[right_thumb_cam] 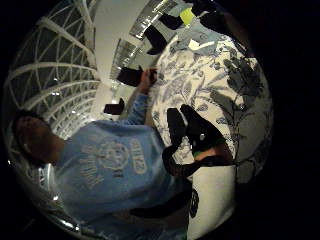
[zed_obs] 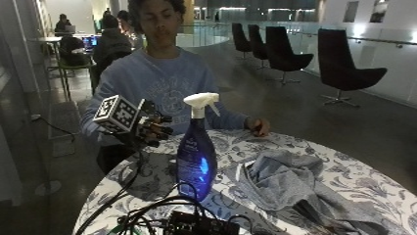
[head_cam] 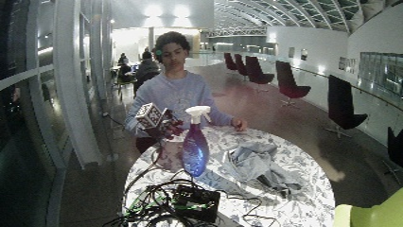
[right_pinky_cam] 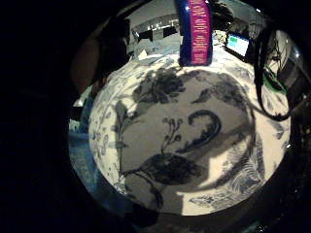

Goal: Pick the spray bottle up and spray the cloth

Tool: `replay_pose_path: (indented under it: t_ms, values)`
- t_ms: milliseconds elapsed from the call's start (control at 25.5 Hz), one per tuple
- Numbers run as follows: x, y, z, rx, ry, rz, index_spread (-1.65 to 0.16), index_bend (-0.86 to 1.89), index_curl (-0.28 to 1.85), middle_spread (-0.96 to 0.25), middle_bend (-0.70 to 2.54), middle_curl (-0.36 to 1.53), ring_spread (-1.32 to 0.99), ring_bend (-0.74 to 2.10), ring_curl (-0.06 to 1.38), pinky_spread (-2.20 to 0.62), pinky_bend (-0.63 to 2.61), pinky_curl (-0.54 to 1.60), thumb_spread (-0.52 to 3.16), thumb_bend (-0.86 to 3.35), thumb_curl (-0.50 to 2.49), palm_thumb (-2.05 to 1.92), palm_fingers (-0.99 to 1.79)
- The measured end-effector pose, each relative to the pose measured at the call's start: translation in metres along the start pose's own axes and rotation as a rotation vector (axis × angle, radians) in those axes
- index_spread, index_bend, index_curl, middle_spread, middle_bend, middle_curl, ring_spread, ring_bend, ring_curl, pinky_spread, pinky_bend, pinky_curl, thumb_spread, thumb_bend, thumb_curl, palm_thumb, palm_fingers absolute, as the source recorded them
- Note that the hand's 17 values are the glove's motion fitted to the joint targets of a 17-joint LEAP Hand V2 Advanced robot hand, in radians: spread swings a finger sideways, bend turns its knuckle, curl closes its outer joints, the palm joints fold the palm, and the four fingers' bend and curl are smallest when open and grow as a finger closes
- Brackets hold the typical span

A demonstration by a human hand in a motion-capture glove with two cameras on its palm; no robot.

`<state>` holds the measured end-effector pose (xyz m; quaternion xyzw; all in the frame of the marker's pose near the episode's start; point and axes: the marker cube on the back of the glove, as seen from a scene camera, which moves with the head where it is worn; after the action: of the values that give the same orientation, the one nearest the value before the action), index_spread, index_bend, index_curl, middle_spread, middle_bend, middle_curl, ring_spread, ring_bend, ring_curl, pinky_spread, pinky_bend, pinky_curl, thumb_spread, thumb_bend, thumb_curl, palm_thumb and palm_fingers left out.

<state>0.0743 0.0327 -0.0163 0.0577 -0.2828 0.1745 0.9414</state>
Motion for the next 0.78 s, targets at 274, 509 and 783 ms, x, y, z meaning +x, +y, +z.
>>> replay_pose_path:
  t_ms: [274,509,783]
  values:
    - [0.020,-0.007,-0.025,0.120,-0.402,0.106,-0.39,0.11,0.26,-0.05,0.27,0.31,0.00,0.23,0.25,0.19,0.30,0.31,1.11,0.12,0.28,0.65,0.60]
    - [0.034,-0.011,-0.032,0.134,-0.524,0.196,-0.39,0.10,0.25,-0.05,0.27,0.33,0.00,0.25,0.27,0.19,0.32,0.32,1.11,0.08,0.29,0.66,0.59]
    - [0.057,-0.071,-0.031,0.230,-0.507,0.206,-0.39,0.11,0.24,-0.03,0.28,0.34,0.01,0.22,0.27,0.19,0.35,0.34,1.09,0.05,0.31,0.69,0.55]
